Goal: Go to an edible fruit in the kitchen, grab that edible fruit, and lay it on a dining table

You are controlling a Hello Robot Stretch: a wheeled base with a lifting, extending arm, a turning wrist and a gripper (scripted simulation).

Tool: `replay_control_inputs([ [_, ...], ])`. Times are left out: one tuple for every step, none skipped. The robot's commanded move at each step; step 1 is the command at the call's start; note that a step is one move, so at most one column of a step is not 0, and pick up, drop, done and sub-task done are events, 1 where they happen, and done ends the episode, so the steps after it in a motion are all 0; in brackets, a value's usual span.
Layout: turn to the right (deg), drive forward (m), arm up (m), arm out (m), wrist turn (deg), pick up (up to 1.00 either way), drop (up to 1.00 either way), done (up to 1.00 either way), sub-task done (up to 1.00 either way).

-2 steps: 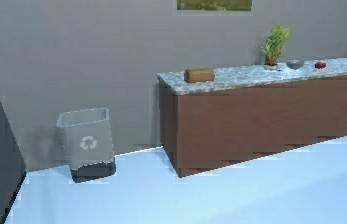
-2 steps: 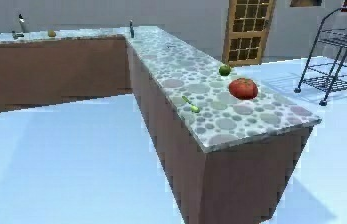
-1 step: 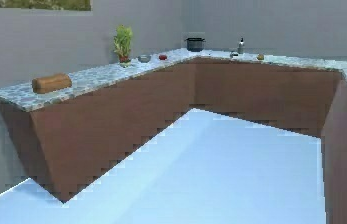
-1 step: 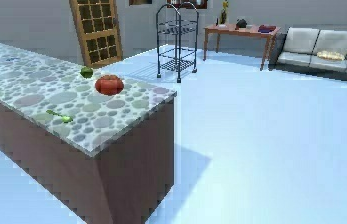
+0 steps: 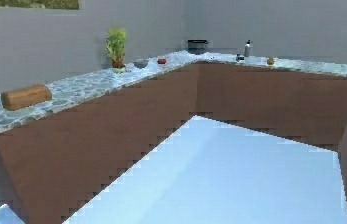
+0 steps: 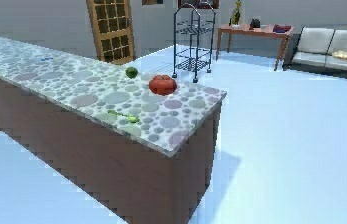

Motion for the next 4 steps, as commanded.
replay_control_inputs([
  [30.0,0.0,0.0,0.0,0.0,0.0,0.0,0.0,0.0],
  [0.0,1.0,0.0,0.0,0.0,0.0,0.0,0.0,0.0],
  [6.0,0.0,0.0,0.0,0.0,0.0,0.0,0.0,0.0],
  [45.0,0.0,0.0,0.0,0.0,0.0,0.0,0.0,0.0],
])
